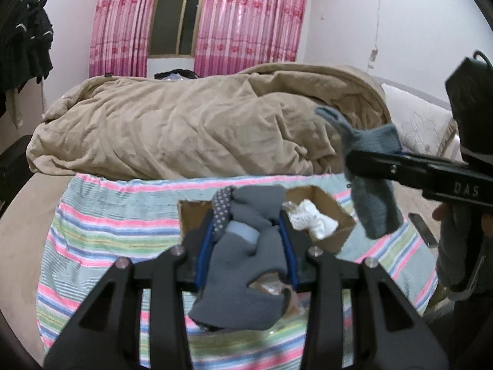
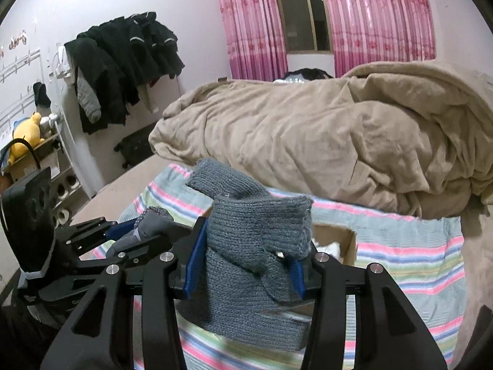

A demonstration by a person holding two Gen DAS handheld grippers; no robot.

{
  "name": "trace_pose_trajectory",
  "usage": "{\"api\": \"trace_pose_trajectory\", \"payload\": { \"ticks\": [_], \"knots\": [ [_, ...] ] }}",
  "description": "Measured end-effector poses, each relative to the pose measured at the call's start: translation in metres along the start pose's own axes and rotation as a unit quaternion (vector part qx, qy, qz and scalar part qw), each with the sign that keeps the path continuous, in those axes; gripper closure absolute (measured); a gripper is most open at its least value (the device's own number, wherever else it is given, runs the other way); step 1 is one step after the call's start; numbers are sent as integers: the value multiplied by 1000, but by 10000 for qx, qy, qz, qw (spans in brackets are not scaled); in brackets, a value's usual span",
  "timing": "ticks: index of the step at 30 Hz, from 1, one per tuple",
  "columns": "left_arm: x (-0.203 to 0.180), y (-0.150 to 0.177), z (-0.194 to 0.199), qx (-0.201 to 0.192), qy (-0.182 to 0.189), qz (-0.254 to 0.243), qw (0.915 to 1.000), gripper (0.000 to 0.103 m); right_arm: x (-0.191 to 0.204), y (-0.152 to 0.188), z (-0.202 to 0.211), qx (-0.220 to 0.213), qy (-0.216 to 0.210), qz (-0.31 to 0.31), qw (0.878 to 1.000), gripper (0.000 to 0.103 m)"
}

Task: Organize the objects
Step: 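Carry the sock and glove into the box and open both tools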

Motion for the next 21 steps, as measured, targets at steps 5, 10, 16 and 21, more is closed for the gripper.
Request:
{"api": "trace_pose_trajectory", "payload": {
  "ticks": [5,10,16,21],
  "knots": [
    [10,-14,-3,-104,-9,185,9998,64,0,-11,-3,-107,-1,-35,9999,54],
    [21,-20,-16,-208,-304,168,9992,64,-2,-13,-14,-67,16,-56,10000,54],
    [29,-24,-42,-105,-358,275,9989,64,-10,-12,-39,34,97,-98,9999,54],
    [31,-15,-71,250,-126,583,9979,64,-24,-6,-59,117,98,-278,9995,54]
  ]
}}
Point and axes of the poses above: each gripper's, at about its wrist camera, not at the fingertips, and z roughly against the way its jaws point, x to its left, y to its underside, the point moved 10 cm from there along -z, roughly the way its jaws point, and after that the axes turned 12 degrees about -y, right-handed, at the moved point
